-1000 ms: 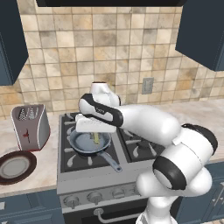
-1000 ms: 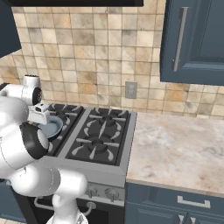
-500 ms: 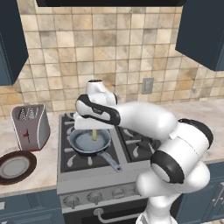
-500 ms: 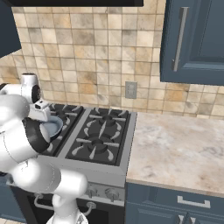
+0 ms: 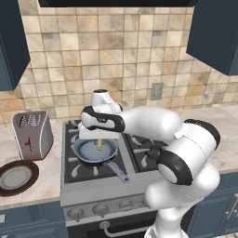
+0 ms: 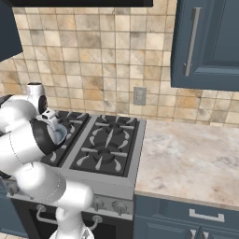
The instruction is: Pick up the butter stick and place it in the pan. Then turn on the burner for the pan.
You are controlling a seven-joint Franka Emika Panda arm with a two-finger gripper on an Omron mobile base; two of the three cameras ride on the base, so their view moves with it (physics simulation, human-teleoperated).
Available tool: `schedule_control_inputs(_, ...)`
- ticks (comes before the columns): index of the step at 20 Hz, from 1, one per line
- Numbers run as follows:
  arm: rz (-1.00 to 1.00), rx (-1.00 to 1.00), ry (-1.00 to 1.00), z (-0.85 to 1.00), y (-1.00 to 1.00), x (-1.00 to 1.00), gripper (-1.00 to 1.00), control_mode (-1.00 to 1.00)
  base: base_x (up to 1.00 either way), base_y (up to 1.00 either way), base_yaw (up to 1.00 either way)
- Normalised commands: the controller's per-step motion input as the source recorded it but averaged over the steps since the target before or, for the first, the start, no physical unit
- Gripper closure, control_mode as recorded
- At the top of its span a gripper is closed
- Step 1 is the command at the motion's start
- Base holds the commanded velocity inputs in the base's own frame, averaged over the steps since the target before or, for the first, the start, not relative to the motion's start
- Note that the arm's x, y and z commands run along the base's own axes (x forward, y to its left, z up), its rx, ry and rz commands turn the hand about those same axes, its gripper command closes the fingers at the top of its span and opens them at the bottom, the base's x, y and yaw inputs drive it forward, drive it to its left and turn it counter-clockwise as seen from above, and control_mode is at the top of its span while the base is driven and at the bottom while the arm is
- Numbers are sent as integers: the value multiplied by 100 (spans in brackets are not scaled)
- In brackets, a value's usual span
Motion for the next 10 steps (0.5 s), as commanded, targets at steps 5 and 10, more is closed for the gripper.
schedule_control_inputs(5, 0, 0, -3, -40, 0, 6, 100, -100, 0, 0, 0)
schedule_control_inputs(10, 0, 0, 0, -28, 0, 14, 100, -100, 0, 0, 0)
